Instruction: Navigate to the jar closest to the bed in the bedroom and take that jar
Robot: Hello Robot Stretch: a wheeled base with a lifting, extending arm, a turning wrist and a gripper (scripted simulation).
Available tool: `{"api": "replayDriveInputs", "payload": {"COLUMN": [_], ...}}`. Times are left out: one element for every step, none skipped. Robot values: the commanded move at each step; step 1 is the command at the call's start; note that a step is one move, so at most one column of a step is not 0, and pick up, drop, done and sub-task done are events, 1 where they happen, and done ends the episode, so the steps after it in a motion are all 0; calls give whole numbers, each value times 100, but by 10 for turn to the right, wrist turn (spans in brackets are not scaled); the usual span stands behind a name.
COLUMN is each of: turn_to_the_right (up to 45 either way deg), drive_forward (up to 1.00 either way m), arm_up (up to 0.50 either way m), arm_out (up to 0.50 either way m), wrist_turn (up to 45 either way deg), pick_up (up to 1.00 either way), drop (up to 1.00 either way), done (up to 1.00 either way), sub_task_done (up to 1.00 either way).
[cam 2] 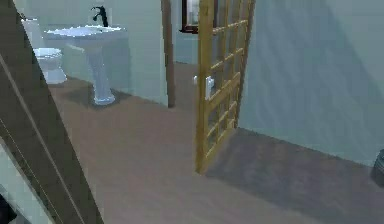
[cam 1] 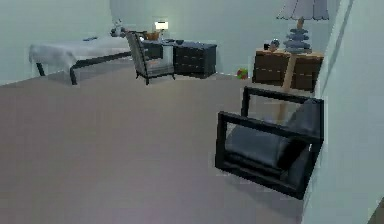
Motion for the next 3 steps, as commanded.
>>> {"api": "replayDriveInputs", "payload": {"turn_to_the_right": [0,-120,0], "drive_forward": [30,0,100], "arm_up": [0,0,0], "arm_out": [0,0,0], "wrist_turn": [0,0,0], "pick_up": [0,0,0], "drop": [0,0,0], "done": [0,0,0], "sub_task_done": [0,0,0]}}
